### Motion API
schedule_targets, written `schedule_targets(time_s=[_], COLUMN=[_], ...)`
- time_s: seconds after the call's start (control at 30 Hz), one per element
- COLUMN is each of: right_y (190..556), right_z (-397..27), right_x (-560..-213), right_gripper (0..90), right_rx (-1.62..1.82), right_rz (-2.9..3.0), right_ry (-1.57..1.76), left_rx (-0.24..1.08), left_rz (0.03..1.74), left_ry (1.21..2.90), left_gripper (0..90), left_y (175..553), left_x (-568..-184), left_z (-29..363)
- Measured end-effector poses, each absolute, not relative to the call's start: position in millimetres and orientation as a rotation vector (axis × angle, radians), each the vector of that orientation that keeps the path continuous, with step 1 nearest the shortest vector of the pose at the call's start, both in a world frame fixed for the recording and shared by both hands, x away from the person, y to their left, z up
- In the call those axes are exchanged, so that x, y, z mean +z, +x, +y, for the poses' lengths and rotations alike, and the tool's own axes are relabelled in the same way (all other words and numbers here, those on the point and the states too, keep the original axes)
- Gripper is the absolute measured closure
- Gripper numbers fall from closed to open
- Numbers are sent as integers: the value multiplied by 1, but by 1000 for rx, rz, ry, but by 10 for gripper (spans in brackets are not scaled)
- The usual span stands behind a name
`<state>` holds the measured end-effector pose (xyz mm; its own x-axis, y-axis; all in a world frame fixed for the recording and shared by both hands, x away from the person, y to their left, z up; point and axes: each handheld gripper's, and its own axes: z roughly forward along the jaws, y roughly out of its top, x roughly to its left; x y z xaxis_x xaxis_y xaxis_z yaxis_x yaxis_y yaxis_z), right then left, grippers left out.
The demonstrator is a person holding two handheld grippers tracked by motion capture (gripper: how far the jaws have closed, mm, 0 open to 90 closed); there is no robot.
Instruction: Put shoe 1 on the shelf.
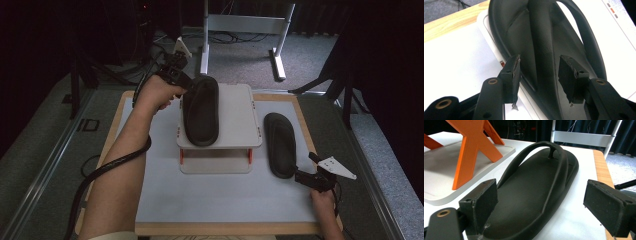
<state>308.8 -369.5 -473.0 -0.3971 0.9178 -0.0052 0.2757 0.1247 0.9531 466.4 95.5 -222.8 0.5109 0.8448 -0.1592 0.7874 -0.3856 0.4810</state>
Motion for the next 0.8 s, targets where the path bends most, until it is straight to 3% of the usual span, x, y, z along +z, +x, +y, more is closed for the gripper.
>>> schedule_targets(time_s=[0.33, 0.8], right_y=[309, 311], right_z=[-369, -370], right_x=[-473, -474], right_gripper=[114, 113], right_rx=[1286, 1288], right_rz=[1783, 1774], right_ry=[1157, 1180], left_rx=[158, 221], left_rz=[1262, 1185], left_ry=[2213, 2126], left_gripper=[524, 523], left_y=[443, 415], left_x=[-222, -262], left_z=[120, 162])
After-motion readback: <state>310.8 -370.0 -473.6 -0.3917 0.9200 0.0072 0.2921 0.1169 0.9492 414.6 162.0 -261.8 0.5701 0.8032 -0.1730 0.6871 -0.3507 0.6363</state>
